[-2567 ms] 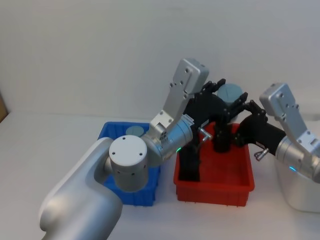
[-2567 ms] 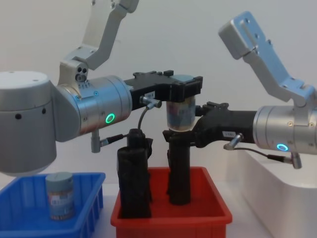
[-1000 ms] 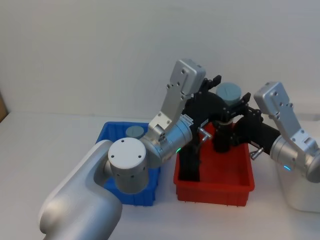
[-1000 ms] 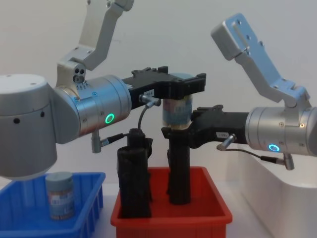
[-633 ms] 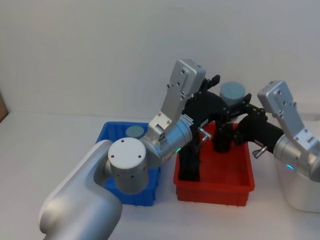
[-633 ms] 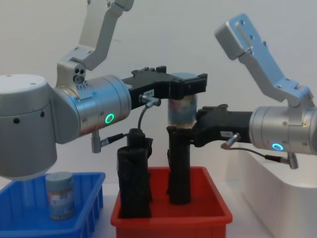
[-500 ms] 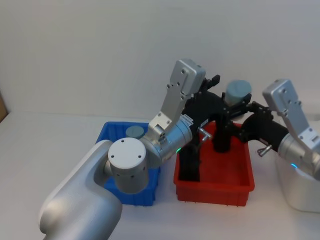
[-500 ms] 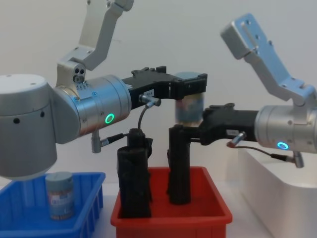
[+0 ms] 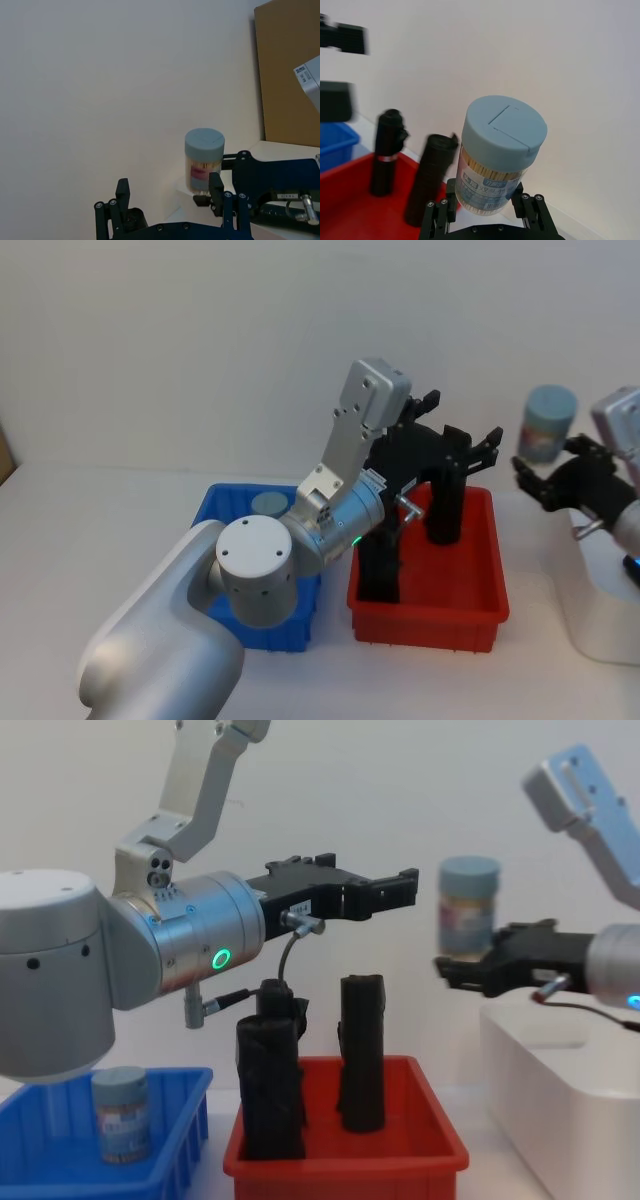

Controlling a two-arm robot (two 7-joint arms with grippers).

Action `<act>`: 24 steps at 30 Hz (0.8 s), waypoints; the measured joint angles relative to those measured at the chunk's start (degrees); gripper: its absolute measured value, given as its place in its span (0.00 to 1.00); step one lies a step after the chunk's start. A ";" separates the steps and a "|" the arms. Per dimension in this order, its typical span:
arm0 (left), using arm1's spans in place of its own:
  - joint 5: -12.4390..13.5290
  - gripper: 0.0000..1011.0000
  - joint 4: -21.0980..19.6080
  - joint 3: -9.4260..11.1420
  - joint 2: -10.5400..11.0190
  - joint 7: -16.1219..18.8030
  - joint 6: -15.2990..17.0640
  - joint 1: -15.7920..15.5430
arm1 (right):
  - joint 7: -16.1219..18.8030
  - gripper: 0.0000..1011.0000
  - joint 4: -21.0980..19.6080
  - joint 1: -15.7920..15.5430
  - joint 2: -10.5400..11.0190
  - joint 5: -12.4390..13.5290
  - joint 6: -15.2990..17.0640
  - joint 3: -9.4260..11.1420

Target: Pick the cotton swabs from the blue box and place them into the white box.

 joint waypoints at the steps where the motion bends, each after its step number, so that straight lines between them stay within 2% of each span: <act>1: 0.00 0.99 0.00 0.00 0.00 0.00 0.00 0.00 | -0.71 0.61 -0.18 -0.15 0.38 0.13 0.44 0.46; 16: 0.00 0.99 0.00 0.00 0.00 0.00 0.00 0.00 | -5.39 0.61 -1.18 -0.79 4.49 0.34 6.04 5.62; 24: 0.00 0.99 0.00 0.00 0.00 0.00 0.00 0.00 | -4.99 0.61 -1.15 -0.19 5.38 -0.25 7.78 6.61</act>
